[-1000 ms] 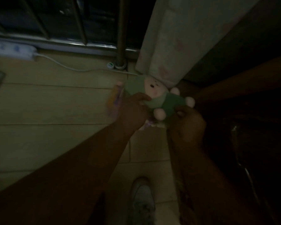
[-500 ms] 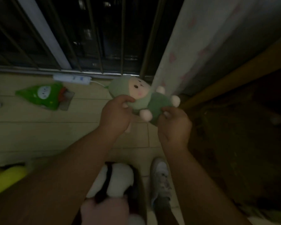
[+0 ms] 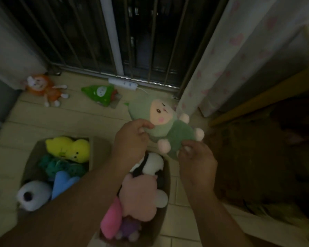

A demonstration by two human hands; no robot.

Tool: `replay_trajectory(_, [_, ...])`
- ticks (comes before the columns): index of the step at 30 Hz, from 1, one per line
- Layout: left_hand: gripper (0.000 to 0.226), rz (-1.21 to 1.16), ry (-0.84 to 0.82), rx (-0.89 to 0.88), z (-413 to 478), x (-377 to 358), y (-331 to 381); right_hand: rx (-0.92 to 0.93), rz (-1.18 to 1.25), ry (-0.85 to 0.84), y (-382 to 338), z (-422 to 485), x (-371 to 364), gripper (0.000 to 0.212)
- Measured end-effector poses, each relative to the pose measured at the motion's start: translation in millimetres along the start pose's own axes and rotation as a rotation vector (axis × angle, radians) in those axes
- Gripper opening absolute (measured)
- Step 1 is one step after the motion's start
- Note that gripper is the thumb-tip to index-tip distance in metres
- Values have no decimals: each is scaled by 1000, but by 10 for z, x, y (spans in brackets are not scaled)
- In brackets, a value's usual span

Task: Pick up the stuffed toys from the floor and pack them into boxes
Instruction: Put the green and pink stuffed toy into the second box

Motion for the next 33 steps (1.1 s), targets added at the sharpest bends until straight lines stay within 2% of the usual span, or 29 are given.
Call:
replay_trajectory(6, [42,-45,146,63,-742,144,-198,64,-12,-137,134,-475,80,22])
replay_trajectory(9, [43,-32,176,83,-1142,119,-435,76,-49,-182,307,-812,67,34])
replay_trajectory(12, [42,-16,159,109,-1429,115,-773,95,-138,-260,514,-1132,-89,48])
replay_trajectory(16, [36,17,120,143,-1802,177,-1319,75,-212,-368,792,-1611,-496,52])
replay_trajectory(21, [41,32,71,201,-2253,265,-2114,51,-229,-528,1162,-2293,-1026,62])
replay_trajectory(26, [33,89,-42,297,-2576,306,-2723,8,-291,-597,1487,-2783,-1399,55])
replay_trajectory(30, [21,103,-83,261,-2682,291,-3013,-2,-385,-656,1690,-2922,-1633,50])
replay_trajectory(33, [16,245,-96,265,-2721,249,-3103,-27,-434,-713,1833,-2939,-1750,47])
Point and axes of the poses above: each hand's wrist, its own z-axis towards the middle knuckle, its own x-axis out of the back of the hand, y = z × x, the point moved 4 cm from there along z, towards the middle knuckle, and after that the axes turned 14 degrees about -z, right-handed, at the moved point
